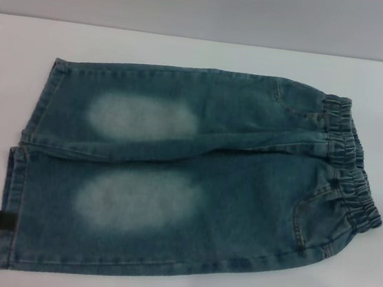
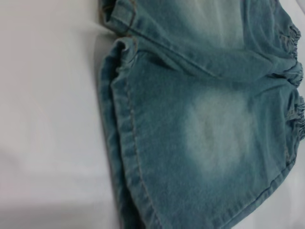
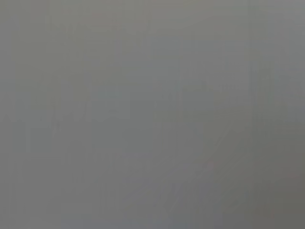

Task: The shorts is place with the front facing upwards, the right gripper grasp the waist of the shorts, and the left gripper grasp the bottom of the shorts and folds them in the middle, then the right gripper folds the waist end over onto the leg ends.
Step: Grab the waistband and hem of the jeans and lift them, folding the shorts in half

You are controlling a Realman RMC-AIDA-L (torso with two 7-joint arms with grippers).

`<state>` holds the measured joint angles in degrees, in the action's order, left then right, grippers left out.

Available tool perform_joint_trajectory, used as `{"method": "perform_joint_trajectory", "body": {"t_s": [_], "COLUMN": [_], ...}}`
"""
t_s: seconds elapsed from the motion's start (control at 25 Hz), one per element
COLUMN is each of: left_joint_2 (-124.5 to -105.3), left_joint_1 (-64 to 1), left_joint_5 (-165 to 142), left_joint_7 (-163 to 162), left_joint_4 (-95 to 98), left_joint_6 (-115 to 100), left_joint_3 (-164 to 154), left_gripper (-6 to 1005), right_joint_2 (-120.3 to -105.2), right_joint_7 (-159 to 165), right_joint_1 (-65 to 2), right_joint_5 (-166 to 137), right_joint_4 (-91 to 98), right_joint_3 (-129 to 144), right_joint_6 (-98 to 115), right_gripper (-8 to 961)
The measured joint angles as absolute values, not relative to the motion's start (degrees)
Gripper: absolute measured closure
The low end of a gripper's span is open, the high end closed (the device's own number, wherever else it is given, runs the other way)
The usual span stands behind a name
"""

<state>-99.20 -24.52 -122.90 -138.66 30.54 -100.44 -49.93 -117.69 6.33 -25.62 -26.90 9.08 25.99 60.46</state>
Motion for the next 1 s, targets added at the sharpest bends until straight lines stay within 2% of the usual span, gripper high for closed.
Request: {"method": "perform_joint_trajectory", "body": {"t_s": [1.0], "left_joint_2": [-100.60], "left_joint_1": [-24.2], "left_joint_5": [-127.1], "left_joint_7": [-139.2], "left_joint_4": [29.0], "left_joint_6": [-99.8], "left_joint_3": [-50.3], "left_gripper": [260], "right_joint_2": [-117.24], "right_joint_7": [6.4], "right_joint_1": [-26.6], "right_joint_5": [-27.4], "right_joint_4": [8.8], "right_joint_3": [26.2], "right_joint_6": [60.6], "right_gripper": [403]}}
